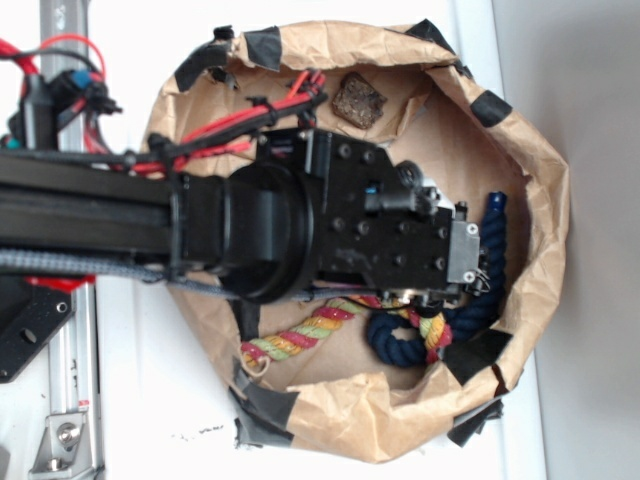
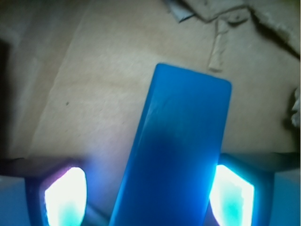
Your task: Grab the blue block.
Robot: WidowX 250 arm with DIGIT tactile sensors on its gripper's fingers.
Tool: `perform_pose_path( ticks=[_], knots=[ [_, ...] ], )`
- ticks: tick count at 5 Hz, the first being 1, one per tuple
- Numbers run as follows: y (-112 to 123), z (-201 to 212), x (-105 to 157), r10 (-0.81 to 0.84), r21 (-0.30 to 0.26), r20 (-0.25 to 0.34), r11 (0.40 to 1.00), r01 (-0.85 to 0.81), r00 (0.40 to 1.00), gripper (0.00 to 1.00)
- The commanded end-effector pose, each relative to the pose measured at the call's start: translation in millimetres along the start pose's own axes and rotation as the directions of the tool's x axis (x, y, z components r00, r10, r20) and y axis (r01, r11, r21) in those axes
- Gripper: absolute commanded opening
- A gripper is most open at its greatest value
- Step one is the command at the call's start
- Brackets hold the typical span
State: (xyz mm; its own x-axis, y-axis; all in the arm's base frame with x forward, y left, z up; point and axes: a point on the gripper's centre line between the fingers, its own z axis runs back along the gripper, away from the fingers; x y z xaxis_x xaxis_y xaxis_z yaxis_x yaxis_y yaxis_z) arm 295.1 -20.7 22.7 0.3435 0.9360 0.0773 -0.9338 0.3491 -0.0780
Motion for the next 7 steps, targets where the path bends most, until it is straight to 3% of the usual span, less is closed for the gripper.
perform_pose_path(
  ticks=[1, 2, 3, 4, 5, 6, 7],
  knots=[
    [4, 3, 11, -0.133, -0.082, -0.002, 0.988, 0.132, 0.991, 0.76],
    [3, 6, 13, -0.138, -0.083, -0.004, 0.987, 0.137, 0.99, 0.0],
    [-4, 34, 26, -0.377, -0.018, 0.178, 0.922, 0.386, 0.909, 0.0],
    [-11, 76, 39, -0.553, -0.05, 0.286, 0.807, 0.588, 0.783, 0.0],
    [-4, 113, 47, -0.728, -0.014, 0.236, 0.66, 0.751, 0.644, 0.0],
    [1, 131, 50, -0.845, -0.157, 0.229, 0.459, 0.875, 0.484, 0.0],
    [11, 141, 54, -0.9, -0.127, 0.201, 0.368, 0.921, 0.387, 0.0]
  ],
)
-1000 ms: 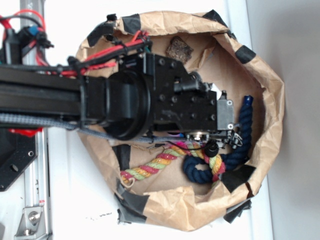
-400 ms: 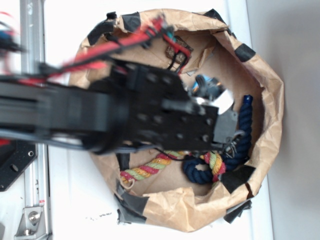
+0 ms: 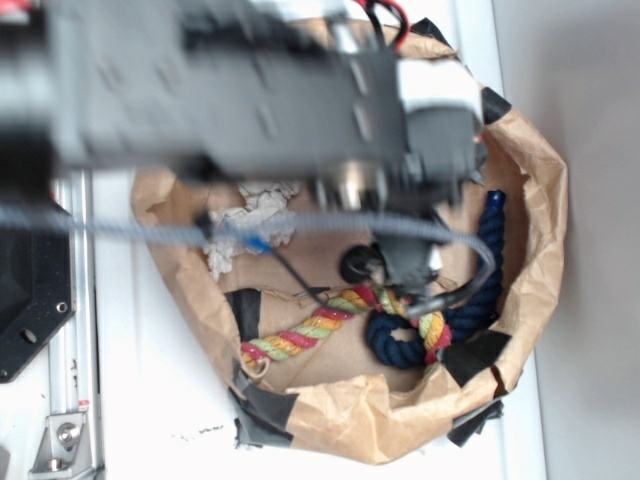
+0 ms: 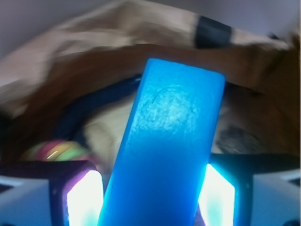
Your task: Grab the blue block.
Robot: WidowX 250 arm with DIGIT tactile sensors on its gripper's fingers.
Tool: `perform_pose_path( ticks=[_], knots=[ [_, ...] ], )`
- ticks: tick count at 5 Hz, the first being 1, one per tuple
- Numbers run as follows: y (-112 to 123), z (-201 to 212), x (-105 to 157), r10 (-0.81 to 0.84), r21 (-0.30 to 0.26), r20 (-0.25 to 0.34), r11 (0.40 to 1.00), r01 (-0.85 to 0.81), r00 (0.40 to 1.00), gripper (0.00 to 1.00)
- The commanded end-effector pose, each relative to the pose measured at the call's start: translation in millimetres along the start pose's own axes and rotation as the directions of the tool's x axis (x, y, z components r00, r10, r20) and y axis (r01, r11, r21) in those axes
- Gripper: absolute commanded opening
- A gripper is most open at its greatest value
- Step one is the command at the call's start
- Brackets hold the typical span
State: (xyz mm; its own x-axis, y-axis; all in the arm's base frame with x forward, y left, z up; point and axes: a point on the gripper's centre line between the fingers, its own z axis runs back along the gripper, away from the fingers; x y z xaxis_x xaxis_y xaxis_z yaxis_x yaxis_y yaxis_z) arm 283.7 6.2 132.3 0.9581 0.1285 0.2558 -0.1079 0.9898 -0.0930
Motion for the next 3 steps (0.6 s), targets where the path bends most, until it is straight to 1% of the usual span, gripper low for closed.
perform_pose_path(
  ticks=[1, 2, 3],
  knots=[
    [20.5, 35.4, 9.5, -0.142, 0.003, 0.006, 0.99, 0.142, 0.99, 0.0],
    [15.6, 39.5, 1.1, -0.177, 0.024, -0.04, 0.984, 0.178, 0.983, 0.0],
    [17.5, 41.1, 0.2, -0.165, 0.012, -0.034, 0.986, 0.165, 0.986, 0.0]
  ],
)
